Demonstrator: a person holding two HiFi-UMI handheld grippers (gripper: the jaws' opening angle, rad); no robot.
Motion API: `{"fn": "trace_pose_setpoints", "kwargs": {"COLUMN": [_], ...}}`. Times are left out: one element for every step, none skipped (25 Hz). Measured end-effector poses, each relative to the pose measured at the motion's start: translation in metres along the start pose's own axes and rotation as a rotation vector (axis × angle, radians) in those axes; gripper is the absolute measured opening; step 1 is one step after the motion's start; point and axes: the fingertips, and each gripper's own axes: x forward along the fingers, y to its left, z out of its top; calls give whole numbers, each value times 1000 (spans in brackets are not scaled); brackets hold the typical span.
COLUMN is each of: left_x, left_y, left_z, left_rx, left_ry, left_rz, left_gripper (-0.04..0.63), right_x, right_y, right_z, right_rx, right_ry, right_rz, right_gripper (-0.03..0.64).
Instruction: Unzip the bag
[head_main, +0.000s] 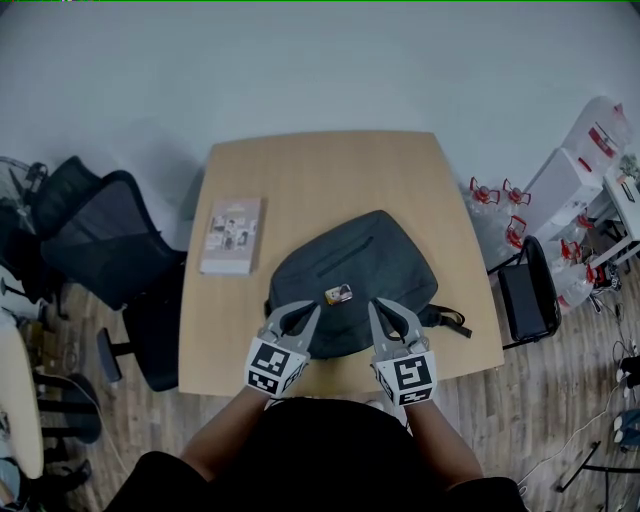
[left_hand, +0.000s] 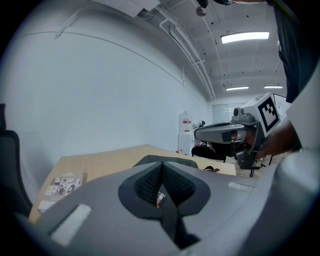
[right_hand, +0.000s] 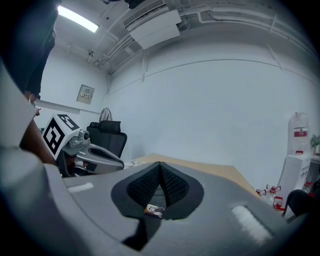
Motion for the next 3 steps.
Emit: {"fn": "trace_pose_setpoints", "kwargs": {"left_x": [1, 1, 2], "left_y": [1, 3, 4], "left_z": [0, -1, -1], "left_rx": [0, 0, 0], "left_ry": [1, 3, 4], "left_rz": [0, -1, -1], "left_gripper": [18, 18, 18], "right_x": [2, 4, 6], "right_y": [0, 0, 0], "right_z": [0, 1, 2], "right_rx": [0, -1, -1], "right_ry": [-7, -14, -21], "right_rz": [-1, -1, -1], "right_gripper": [2, 2, 2]}}
